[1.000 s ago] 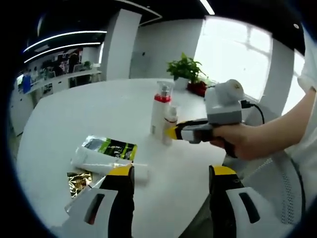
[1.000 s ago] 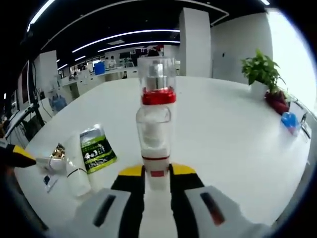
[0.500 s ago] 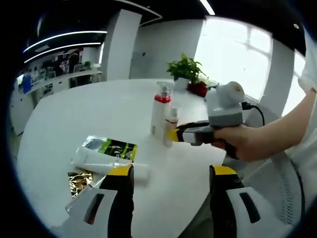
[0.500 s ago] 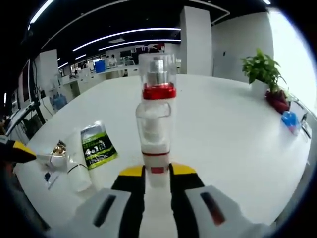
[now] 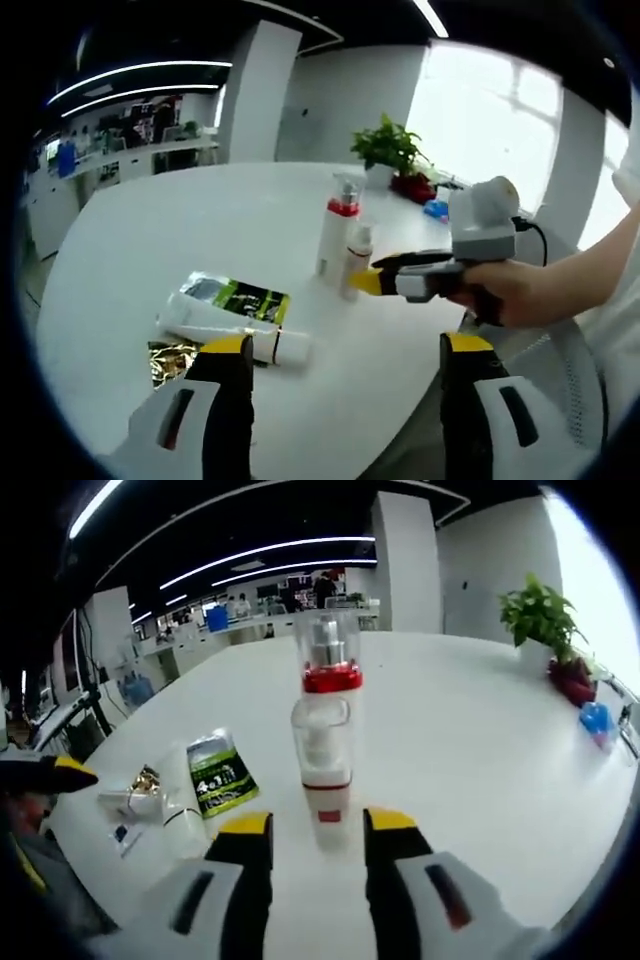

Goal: Arrange the skincare products in the storage area until every visible bottle or jar stands upright without overlapping.

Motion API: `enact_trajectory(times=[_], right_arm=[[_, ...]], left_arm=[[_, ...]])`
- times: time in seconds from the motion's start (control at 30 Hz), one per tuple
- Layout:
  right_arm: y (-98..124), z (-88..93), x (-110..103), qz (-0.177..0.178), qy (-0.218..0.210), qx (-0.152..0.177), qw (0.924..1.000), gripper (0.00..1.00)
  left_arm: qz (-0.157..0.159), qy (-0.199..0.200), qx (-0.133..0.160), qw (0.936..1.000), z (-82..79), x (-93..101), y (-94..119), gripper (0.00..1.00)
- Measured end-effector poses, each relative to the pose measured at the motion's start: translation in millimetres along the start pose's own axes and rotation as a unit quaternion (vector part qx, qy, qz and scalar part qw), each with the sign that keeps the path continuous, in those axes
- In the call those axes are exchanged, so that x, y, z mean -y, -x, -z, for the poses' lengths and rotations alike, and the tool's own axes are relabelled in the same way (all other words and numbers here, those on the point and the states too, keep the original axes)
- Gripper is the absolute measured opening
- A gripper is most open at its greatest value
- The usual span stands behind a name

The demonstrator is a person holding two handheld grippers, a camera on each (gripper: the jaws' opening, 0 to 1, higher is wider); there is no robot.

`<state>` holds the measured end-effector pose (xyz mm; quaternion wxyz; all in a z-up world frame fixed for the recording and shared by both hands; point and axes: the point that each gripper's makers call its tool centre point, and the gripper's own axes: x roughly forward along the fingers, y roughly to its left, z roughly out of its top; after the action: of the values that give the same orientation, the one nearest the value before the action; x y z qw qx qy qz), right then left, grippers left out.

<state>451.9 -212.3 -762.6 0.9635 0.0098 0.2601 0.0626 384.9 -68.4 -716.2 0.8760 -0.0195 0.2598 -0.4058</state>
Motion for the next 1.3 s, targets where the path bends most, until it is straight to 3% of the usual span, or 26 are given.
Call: enact_trajectory(times=[0.47,0.77,1.3], right_arm=[[41.3,-28.9,-16.3,-0.081,0.02,0.036,0.9959,0.63],[62.2,-32.2,-26.8,-0.118,0.028,0.044,0.9916,0.72],[95.7,-35.1,-26.8,-0.14,0.009,0.06,0.9883,0.82]], left_arm=[[-0.032,0.026,0.015,0.999,-1.6,-11.0,25.2,0.97],[-0.042,0.032,0.02,0.9984,-1.8,-13.0,39.2,0.97],[-0.075,0.039,0.041,0.9956,-5.7,-20.6,74.9,0.97]])
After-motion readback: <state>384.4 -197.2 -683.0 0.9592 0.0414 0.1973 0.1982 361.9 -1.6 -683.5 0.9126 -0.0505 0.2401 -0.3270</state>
